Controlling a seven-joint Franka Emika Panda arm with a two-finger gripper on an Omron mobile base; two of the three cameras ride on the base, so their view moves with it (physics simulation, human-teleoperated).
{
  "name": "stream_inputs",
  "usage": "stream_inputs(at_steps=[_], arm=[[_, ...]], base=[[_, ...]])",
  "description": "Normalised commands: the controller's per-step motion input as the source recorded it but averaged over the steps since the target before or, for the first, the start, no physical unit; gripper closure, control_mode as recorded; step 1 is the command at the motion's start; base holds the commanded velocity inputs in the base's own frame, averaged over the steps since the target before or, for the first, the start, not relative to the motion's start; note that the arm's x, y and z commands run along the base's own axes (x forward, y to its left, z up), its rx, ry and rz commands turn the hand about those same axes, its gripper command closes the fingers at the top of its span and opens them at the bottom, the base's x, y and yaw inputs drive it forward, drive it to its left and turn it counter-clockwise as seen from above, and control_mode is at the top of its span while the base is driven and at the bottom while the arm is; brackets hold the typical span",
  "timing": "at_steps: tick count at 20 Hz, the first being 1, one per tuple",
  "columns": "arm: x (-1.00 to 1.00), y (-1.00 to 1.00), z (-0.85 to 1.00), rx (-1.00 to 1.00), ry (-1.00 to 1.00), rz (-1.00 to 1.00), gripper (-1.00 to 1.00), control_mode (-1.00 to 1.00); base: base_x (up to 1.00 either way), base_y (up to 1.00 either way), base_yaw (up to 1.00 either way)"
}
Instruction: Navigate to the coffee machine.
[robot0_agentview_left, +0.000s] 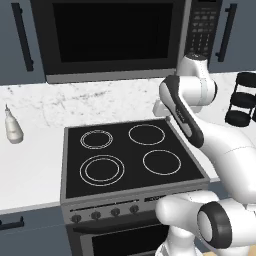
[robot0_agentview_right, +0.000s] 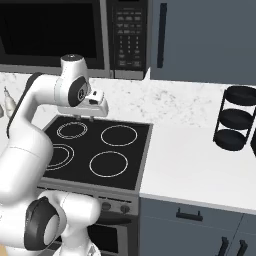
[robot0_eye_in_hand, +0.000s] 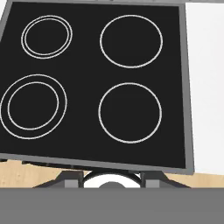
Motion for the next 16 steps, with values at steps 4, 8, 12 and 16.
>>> stream_inputs(at_steps=[4,8,12,16], arm=[[0.0,0.0,0.0,0.0,0.0,0.0,-1.0,1.0],[0.0,0.0,0.0,0.0,0.0,0.0,-1.0,1.0],[0.0,0.0,0.0,0.0,0.0,0.0,-1.0,1.0],[0.0,0.0,0.0,0.0,0.0,0.0,-1.0,1.0]], base=[[0.0,0.0,0.0],[0.0,0.0,0.0],[0.0,0.0,0.0],[-0.59,0.0,0.0]])
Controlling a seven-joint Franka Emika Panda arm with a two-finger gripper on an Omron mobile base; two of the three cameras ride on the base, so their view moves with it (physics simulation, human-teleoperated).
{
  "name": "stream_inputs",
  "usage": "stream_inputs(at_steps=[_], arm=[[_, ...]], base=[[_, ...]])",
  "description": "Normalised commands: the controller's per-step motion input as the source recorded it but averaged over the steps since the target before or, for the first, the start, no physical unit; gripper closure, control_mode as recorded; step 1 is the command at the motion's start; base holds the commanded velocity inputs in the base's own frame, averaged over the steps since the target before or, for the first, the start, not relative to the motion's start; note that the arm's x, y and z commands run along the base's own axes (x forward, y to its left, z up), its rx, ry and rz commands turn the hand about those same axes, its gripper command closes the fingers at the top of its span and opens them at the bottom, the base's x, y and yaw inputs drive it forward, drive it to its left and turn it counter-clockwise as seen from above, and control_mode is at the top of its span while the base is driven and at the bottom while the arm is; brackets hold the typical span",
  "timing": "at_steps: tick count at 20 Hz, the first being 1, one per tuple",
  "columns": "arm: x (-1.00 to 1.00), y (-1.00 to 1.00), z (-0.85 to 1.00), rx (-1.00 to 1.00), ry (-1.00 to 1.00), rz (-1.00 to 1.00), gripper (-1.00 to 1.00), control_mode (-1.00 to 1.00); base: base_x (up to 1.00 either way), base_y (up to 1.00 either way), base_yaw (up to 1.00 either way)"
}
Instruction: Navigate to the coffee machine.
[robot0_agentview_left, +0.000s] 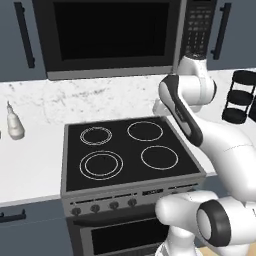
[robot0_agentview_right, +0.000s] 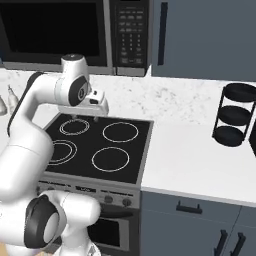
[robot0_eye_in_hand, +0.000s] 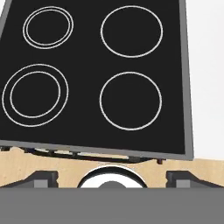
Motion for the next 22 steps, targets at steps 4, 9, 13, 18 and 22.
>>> stream_inputs(at_steps=[4,9,13,18,22], arm=[[0.0,0.0,0.0,0.0,0.0,0.0,-1.0,1.0],[0.0,0.0,0.0,0.0,0.0,0.0,-1.0,1.0],[0.0,0.0,0.0,0.0,0.0,0.0,-1.0,1.0],[0.0,0.0,0.0,0.0,0.0,0.0,-1.0,1.0],[0.0,0.0,0.0,0.0,0.0,0.0,-1.0,1.0]], base=[[-1.0,0.01,-0.07],[-0.82,-0.04,-0.56],[-0.45,-0.09,-0.73],[-0.19,-0.01,-0.75],[-0.03,-0.08,-0.66]])
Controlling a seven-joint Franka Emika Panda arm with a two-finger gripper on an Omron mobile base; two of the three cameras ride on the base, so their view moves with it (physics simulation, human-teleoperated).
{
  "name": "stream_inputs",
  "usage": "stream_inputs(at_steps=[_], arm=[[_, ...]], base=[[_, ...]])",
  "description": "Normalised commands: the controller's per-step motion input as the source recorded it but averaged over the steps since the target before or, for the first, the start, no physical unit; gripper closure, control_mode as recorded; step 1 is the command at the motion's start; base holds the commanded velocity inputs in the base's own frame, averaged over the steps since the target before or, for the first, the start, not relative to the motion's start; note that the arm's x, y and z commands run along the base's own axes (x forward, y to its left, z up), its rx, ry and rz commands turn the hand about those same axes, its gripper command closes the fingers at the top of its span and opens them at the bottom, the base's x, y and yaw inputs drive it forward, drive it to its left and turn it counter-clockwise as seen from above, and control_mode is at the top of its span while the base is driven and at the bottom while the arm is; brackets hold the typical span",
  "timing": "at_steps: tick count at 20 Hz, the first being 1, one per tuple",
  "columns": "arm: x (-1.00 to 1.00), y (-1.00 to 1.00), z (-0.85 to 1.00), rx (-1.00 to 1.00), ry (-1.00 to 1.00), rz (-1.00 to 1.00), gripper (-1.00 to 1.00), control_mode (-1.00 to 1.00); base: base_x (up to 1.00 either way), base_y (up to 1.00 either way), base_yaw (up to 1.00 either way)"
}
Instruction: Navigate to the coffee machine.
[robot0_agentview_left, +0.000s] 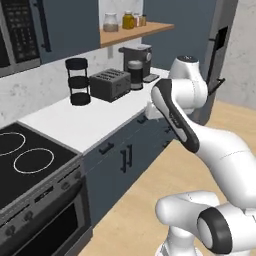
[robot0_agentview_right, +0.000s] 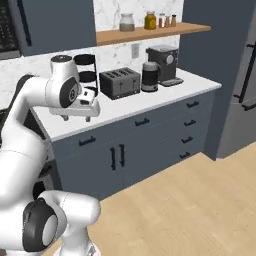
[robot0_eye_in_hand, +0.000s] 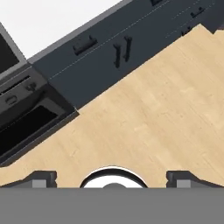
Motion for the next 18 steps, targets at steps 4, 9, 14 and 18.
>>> stream_inputs(at_steps=[4,9,14,18], arm=[[0.0,0.0,0.0,0.0,0.0,0.0,-1.0,1.0],[0.0,0.0,0.0,0.0,0.0,0.0,-1.0,1.0],[0.0,0.0,0.0,0.0,0.0,0.0,-1.0,1.0],[0.0,0.0,0.0,0.0,0.0,0.0,-1.0,1.0]], base=[[0.5,-0.77,-0.35],[0.81,-1.0,-0.16],[0.77,-0.95,-0.06],[0.86,-0.75,0.29]])
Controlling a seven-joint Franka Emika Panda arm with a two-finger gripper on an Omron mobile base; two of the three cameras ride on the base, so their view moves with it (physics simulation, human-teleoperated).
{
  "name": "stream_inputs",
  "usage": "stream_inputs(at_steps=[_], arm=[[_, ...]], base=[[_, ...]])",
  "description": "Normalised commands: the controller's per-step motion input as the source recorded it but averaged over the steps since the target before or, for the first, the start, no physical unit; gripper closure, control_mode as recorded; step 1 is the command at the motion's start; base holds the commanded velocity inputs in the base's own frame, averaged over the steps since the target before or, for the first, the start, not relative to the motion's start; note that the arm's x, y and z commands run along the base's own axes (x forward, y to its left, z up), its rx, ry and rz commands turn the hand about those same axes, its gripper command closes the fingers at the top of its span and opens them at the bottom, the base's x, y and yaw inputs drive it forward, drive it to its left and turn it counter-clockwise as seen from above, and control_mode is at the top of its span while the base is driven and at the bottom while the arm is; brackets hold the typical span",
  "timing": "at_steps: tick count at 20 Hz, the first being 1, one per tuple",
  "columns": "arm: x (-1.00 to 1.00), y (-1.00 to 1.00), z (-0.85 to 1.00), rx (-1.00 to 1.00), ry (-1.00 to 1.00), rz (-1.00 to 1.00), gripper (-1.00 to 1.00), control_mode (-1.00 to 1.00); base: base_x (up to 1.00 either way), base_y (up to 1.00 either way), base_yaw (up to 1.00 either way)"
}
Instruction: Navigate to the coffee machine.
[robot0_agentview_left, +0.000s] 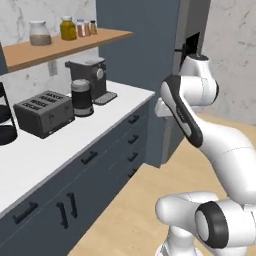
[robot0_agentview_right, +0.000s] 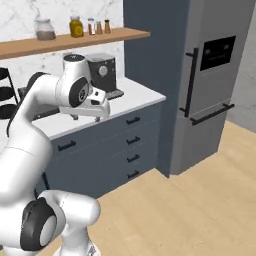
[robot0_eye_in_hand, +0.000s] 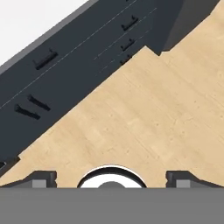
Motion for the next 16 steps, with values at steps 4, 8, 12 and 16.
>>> stream_inputs(at_steps=[4,8,12,16], arm=[[0.0,0.0,0.0,0.0,0.0,0.0,-1.0,1.0],[0.0,0.0,0.0,0.0,0.0,0.0,-1.0,1.0],[0.0,0.0,0.0,0.0,0.0,0.0,-1.0,1.0],[0.0,0.0,0.0,0.0,0.0,0.0,-1.0,1.0]], base=[[0.79,-0.74,0.48],[0.76,-0.74,0.51],[0.81,-0.77,0.48],[0.82,-0.77,0.48]])
